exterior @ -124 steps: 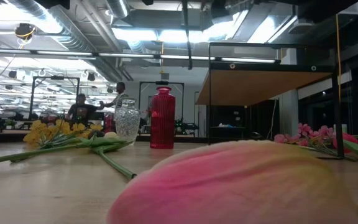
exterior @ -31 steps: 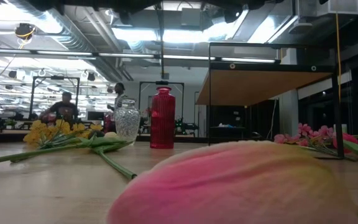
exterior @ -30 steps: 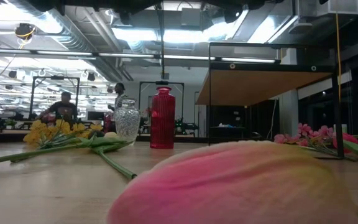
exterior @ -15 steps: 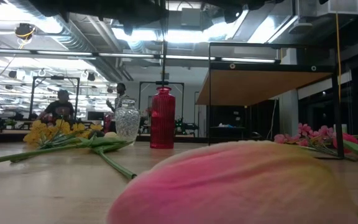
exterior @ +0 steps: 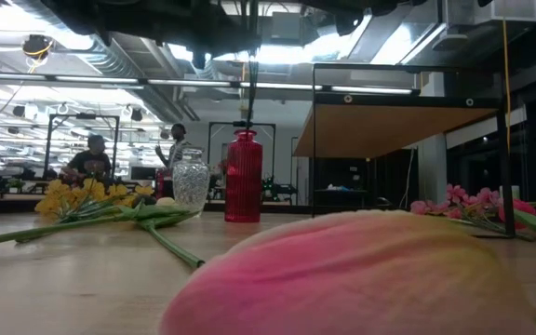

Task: Pick and place flowers into a vace then onto a shelf
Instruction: Put the white flowers into the red vase

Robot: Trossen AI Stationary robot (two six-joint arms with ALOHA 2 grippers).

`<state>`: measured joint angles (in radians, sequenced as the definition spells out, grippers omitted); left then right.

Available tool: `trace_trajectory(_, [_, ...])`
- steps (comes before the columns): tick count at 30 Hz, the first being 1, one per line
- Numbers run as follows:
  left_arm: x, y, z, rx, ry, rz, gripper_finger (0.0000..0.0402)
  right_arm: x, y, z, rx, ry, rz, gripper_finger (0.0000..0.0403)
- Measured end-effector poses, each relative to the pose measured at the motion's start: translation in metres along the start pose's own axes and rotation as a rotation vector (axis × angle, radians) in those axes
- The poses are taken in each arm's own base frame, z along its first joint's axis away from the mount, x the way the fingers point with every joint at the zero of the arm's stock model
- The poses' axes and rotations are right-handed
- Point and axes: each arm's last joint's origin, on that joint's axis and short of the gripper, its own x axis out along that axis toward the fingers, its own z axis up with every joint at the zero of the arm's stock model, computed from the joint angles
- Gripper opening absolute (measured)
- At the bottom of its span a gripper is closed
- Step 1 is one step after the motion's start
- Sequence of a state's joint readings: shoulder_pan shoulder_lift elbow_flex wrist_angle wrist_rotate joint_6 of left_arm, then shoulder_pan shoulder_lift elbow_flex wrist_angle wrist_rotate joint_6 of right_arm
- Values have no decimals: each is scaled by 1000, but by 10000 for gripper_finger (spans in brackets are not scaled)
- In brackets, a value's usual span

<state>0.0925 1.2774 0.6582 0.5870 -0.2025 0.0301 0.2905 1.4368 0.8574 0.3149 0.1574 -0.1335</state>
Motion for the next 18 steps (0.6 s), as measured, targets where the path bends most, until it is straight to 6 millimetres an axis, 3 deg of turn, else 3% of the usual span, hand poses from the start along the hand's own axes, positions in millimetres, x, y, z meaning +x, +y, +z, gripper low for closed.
trace_trajectory(6, [1, 1, -1, 0, -2, 24, 5, -1, 5, -1, -2, 9, 15, 7])
trace_trajectory(14, [-14, 5, -23, -34, -83, 19, 4, -2, 13, 0, -11, 5, 40, 7])
trace_trajectory(18, [-14, 8, -25, -35, -80, 9, 4, -2, 13, 1, -12, 4, 40, 7])
